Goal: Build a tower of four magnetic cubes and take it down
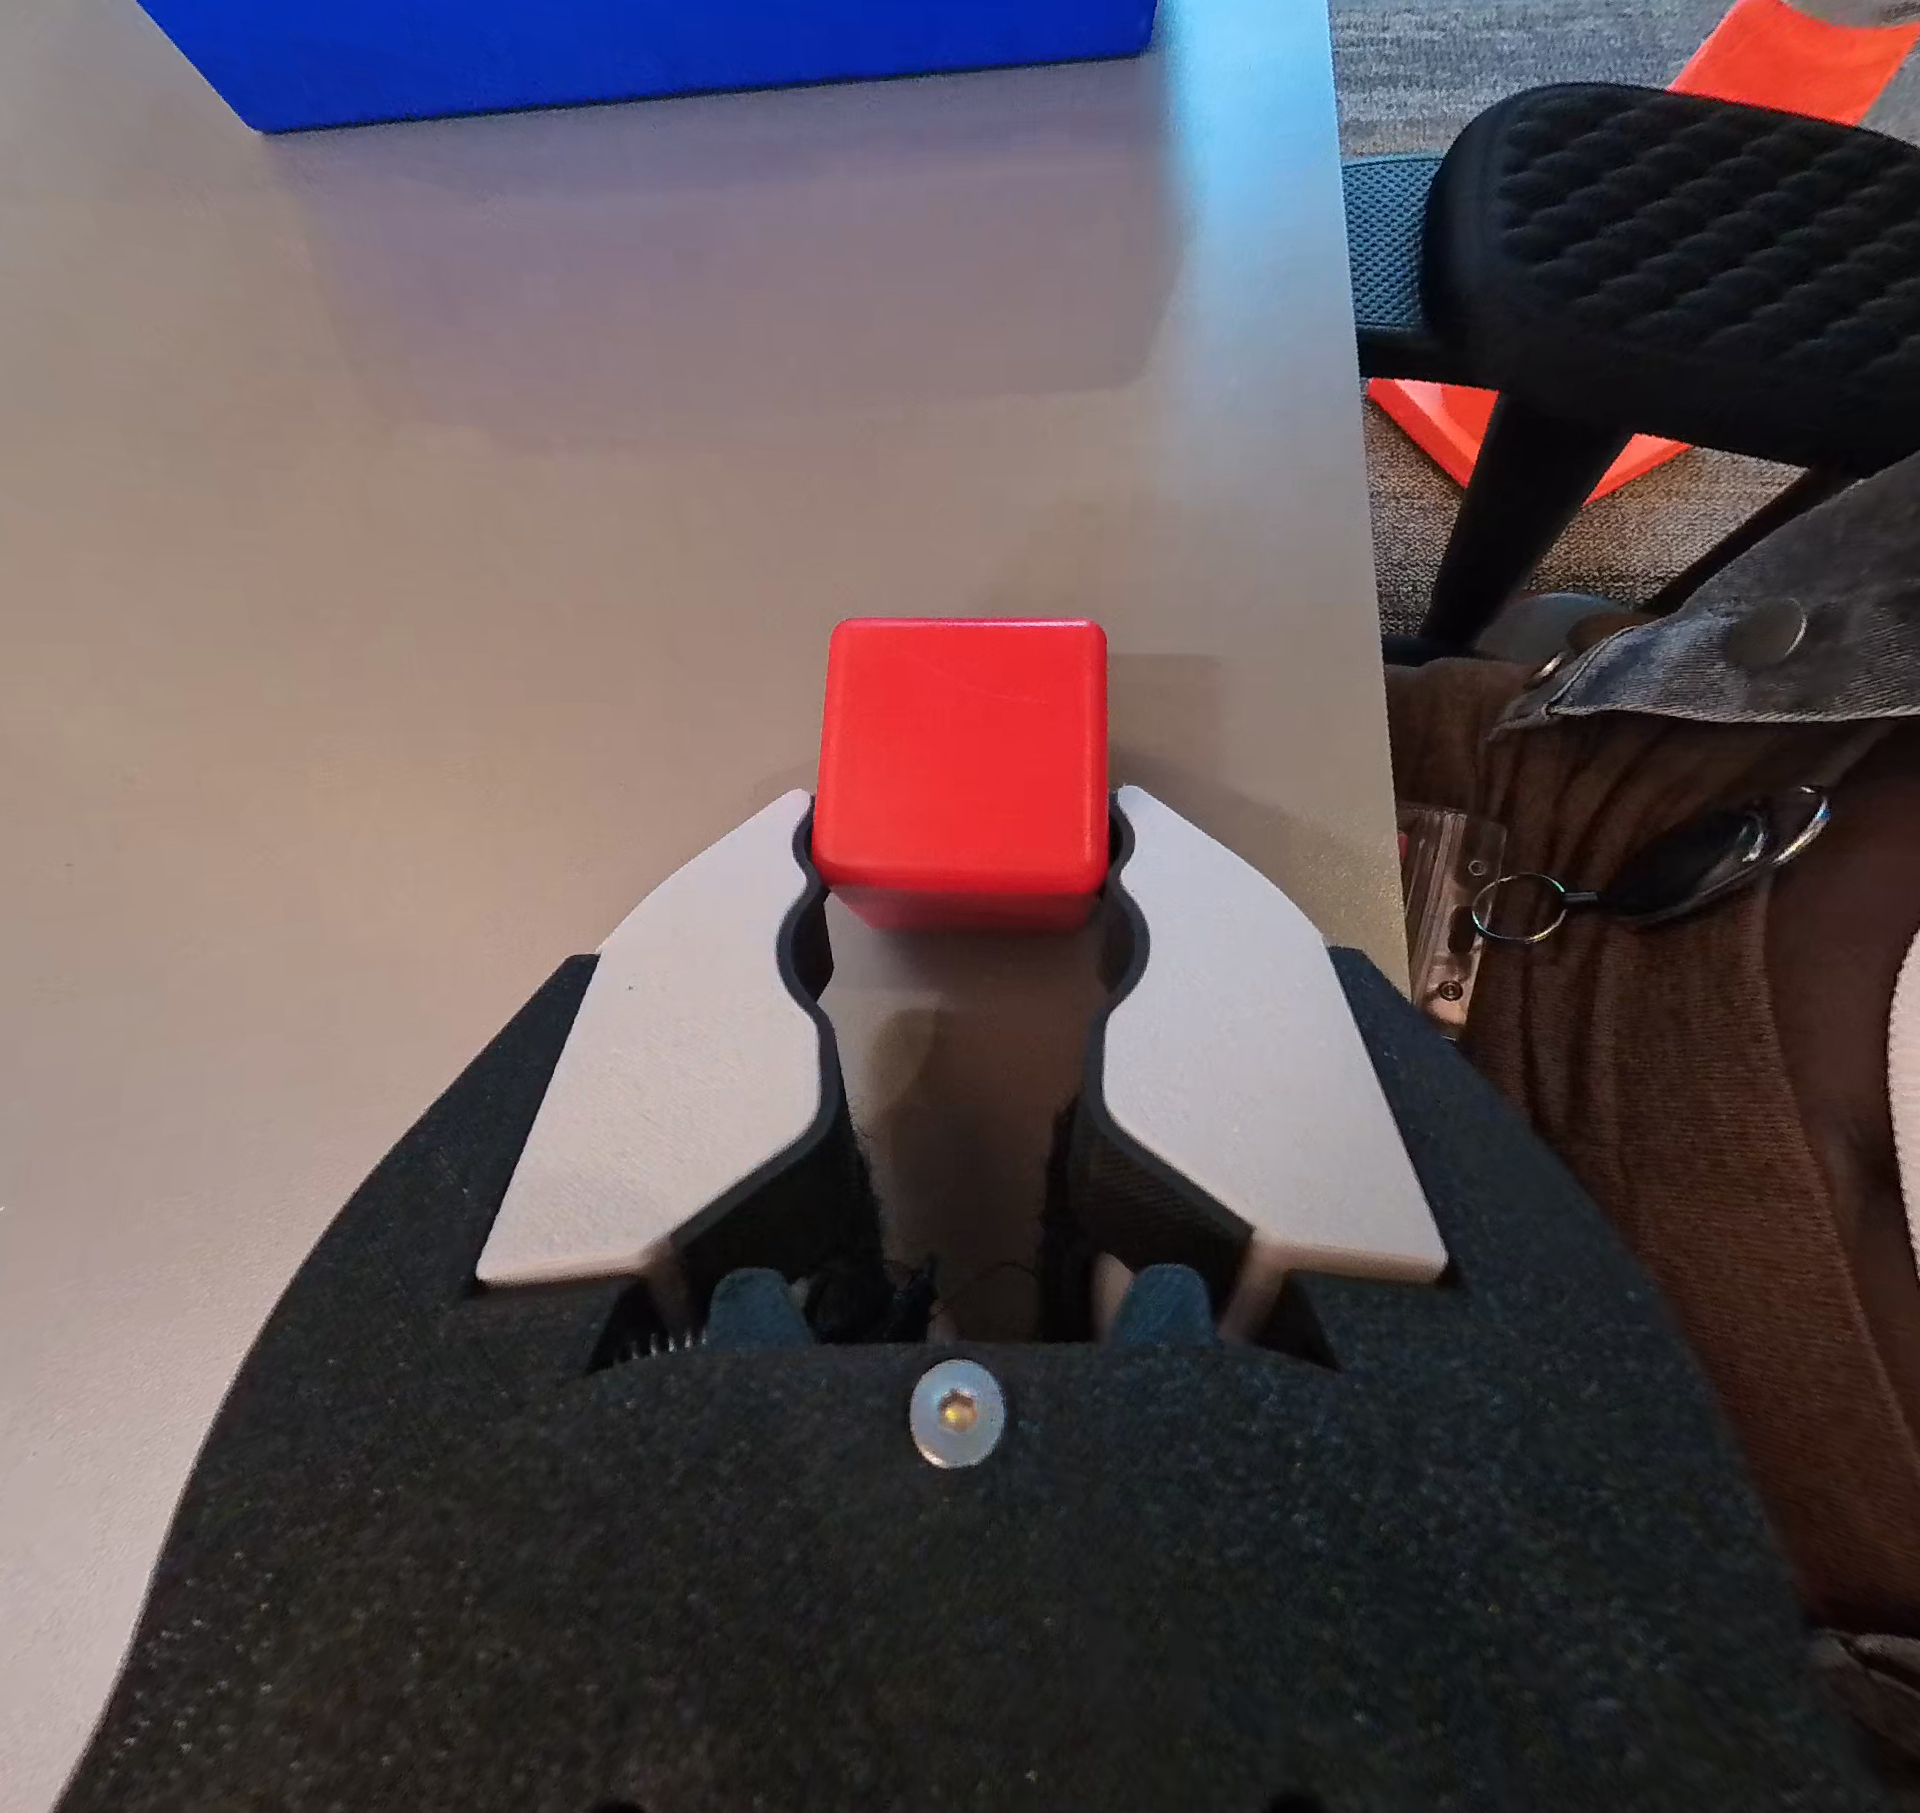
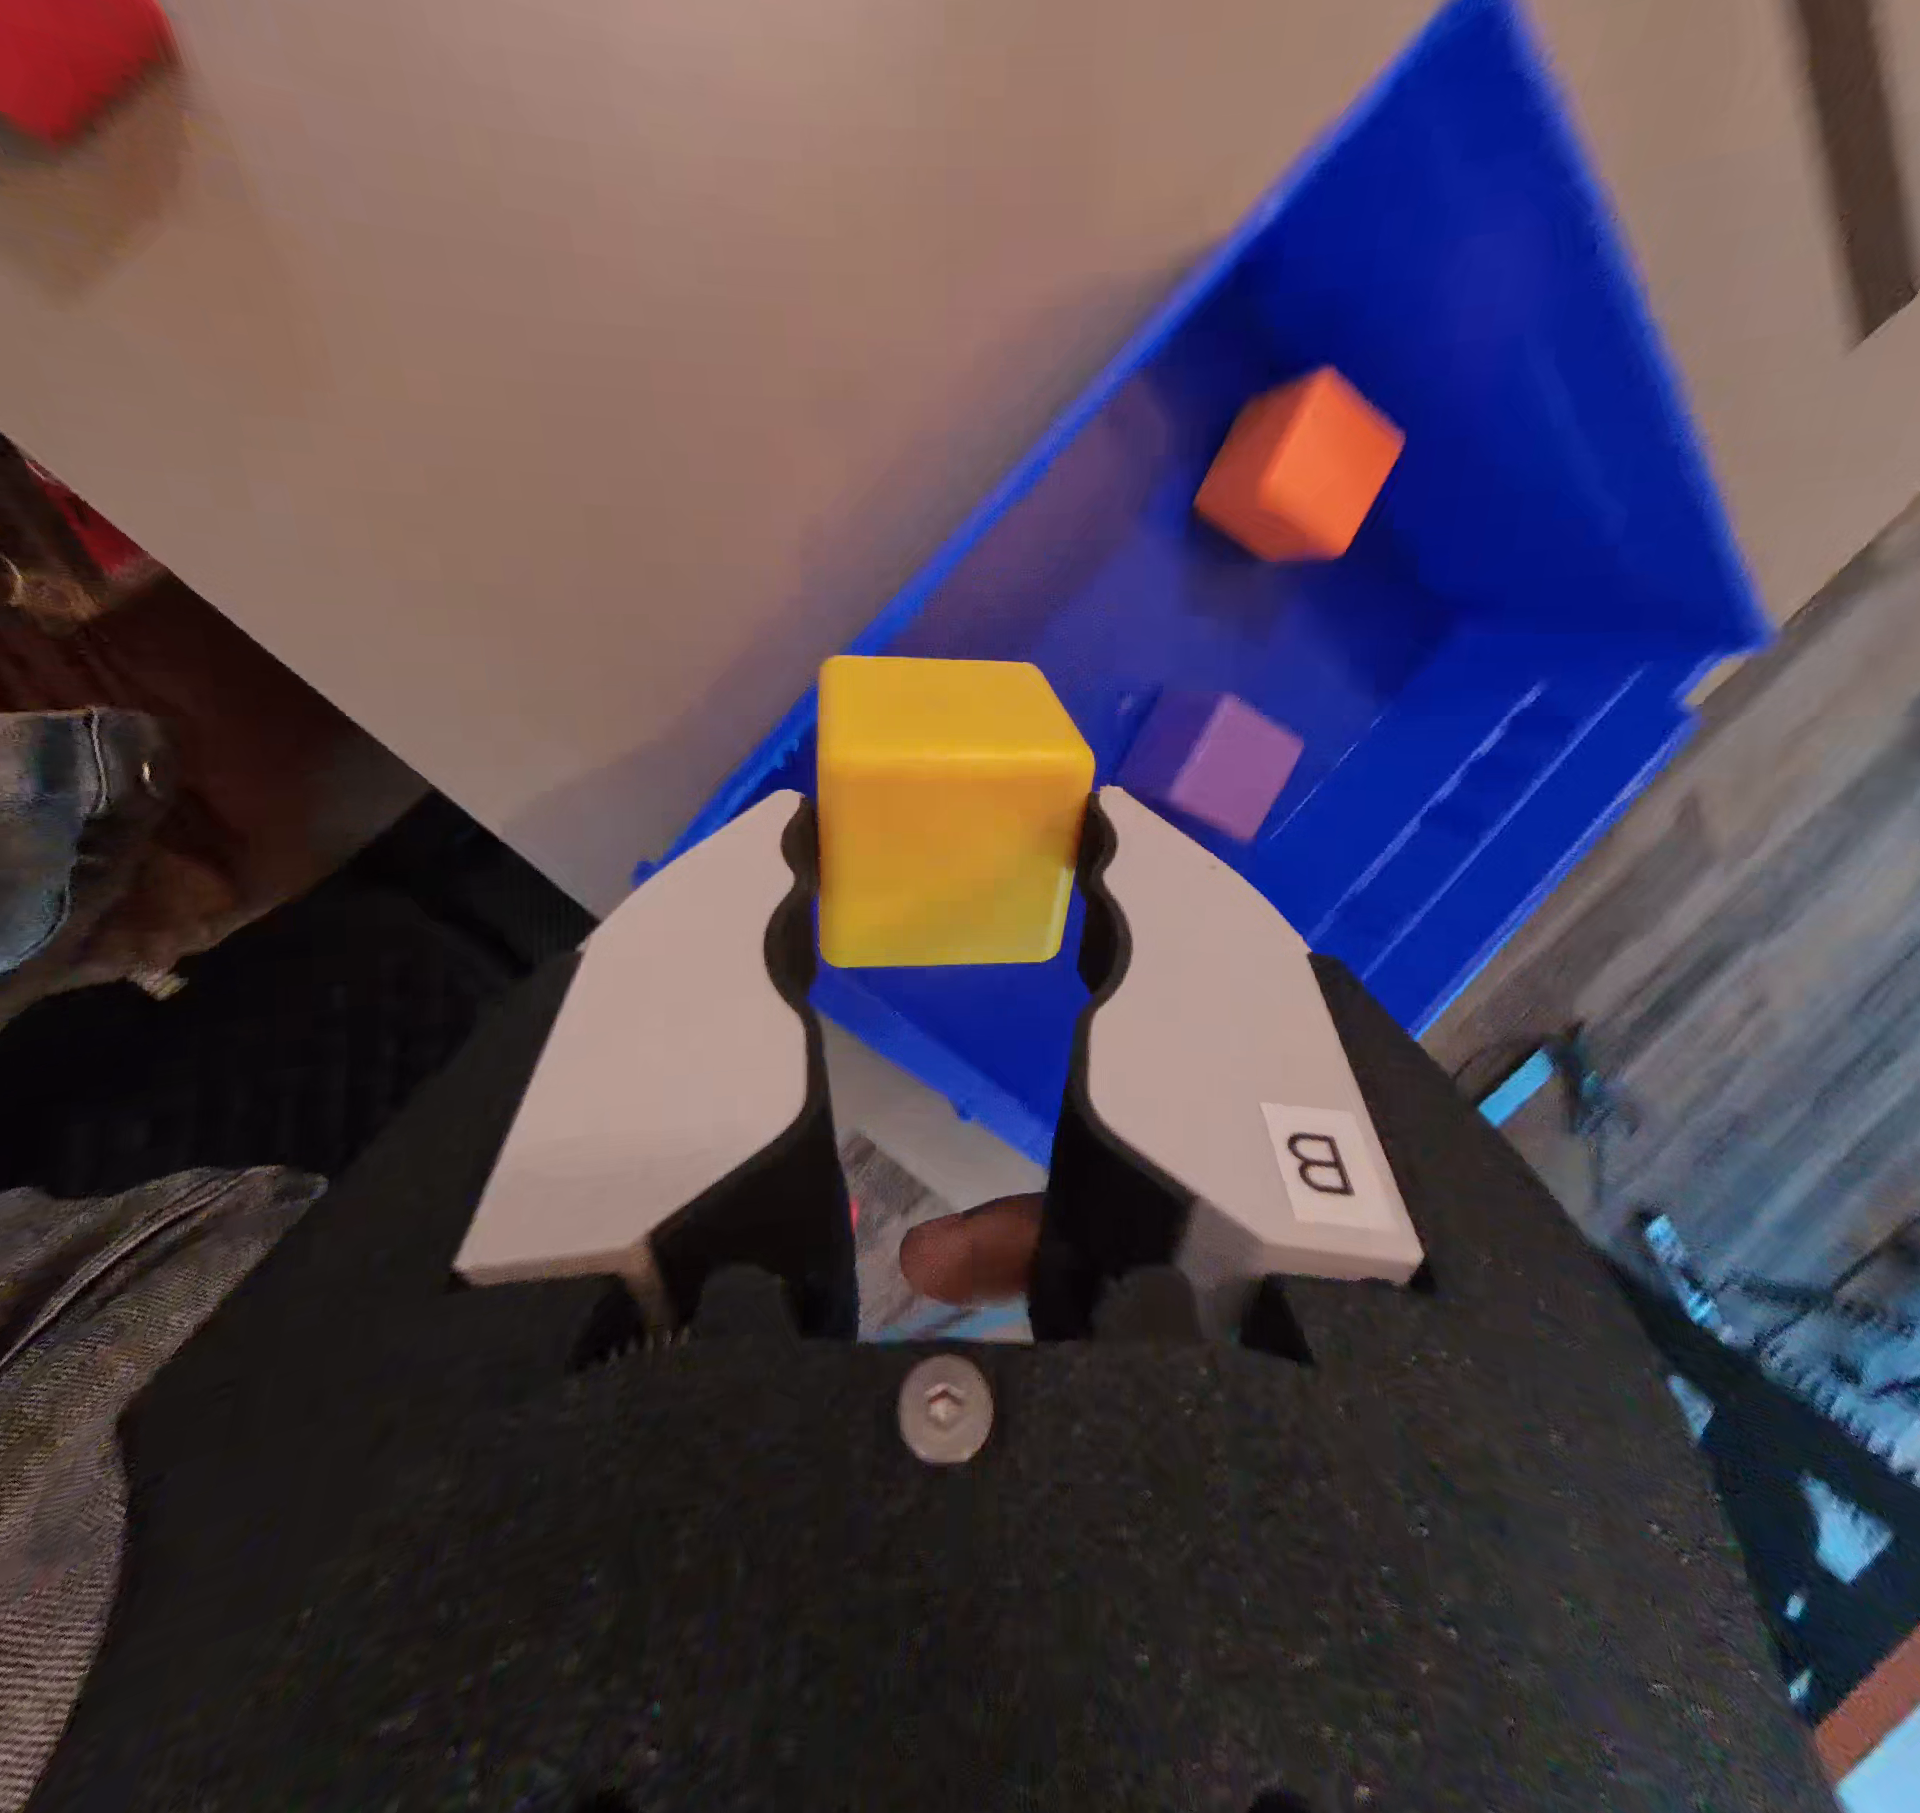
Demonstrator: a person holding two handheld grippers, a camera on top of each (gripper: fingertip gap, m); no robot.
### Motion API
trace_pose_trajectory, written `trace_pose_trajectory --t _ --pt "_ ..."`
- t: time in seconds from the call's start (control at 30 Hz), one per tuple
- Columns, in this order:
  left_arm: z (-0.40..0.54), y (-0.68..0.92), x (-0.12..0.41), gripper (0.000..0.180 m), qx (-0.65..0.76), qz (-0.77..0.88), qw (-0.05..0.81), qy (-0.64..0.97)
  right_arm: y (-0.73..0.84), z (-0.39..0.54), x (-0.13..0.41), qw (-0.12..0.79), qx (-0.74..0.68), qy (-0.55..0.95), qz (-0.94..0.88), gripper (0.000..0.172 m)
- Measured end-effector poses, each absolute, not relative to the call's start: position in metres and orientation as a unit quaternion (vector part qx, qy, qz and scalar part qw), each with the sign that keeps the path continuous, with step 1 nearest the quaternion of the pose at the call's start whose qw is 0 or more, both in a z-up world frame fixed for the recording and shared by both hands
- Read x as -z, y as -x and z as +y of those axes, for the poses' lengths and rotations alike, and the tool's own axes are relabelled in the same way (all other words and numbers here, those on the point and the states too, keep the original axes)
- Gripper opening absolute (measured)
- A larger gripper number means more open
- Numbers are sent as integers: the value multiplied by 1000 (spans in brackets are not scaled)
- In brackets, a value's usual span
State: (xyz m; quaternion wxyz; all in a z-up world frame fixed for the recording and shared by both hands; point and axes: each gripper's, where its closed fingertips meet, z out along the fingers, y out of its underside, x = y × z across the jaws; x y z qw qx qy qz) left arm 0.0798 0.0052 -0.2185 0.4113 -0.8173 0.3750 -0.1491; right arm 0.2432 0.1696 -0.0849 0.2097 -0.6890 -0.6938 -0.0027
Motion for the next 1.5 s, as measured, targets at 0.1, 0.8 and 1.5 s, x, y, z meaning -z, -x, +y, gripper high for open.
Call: trace_pose_trajectory --t 0.1,0.8,1.5 --pt "5 -80 218 49 148 375 412 817 -260 182 116 151 28 725 -672 48" --pt "4 -79 218 49 149 375 410 818 -277 222 179 131 27 801 -583 71" --pt "1 -51 141 125 305 278 592 692 -82 5 187 168 -194 422 -870 80"
